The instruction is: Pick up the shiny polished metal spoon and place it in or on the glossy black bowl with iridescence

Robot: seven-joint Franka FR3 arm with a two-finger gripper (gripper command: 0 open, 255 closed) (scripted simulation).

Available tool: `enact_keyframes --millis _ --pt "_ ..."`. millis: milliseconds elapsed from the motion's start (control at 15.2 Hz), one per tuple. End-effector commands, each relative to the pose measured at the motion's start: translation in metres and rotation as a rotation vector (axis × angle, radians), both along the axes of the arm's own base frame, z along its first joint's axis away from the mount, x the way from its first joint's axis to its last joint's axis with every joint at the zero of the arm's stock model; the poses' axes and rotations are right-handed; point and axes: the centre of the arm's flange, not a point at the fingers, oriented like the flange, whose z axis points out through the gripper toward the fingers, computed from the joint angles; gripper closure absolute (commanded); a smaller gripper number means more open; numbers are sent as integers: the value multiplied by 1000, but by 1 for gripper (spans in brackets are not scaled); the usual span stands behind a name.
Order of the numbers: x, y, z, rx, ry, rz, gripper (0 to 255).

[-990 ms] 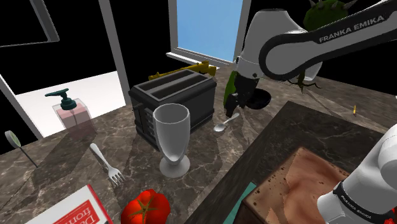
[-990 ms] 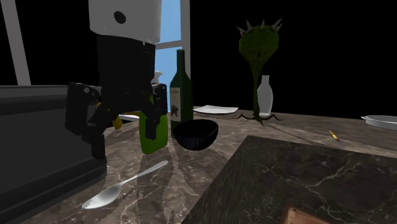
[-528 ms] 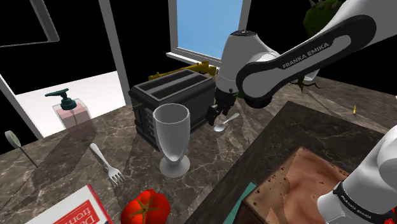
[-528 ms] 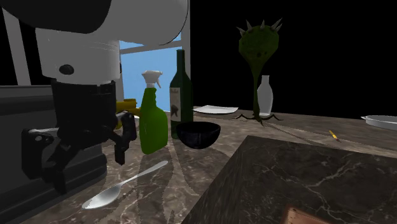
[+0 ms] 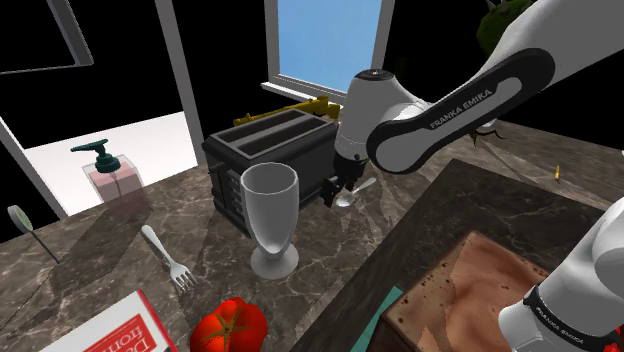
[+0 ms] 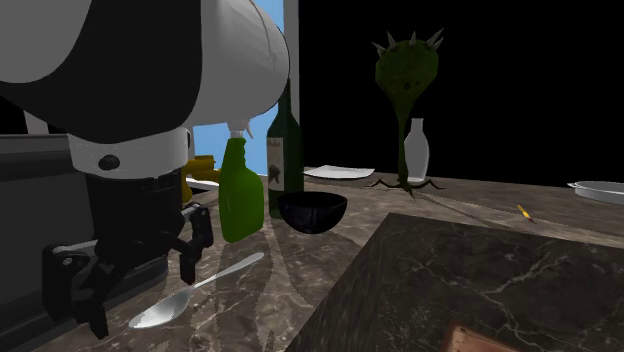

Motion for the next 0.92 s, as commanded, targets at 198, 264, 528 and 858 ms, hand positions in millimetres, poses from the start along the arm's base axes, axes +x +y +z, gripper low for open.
enact_keyframes --millis 198,264,528,858 --pt "0 0 -2 0 -1 0 0" --pt "0 0 -2 0 -1 0 0" --pt "0 0 -2 0 0 0 255" --pt "0 0 -2 0 0 0 255"
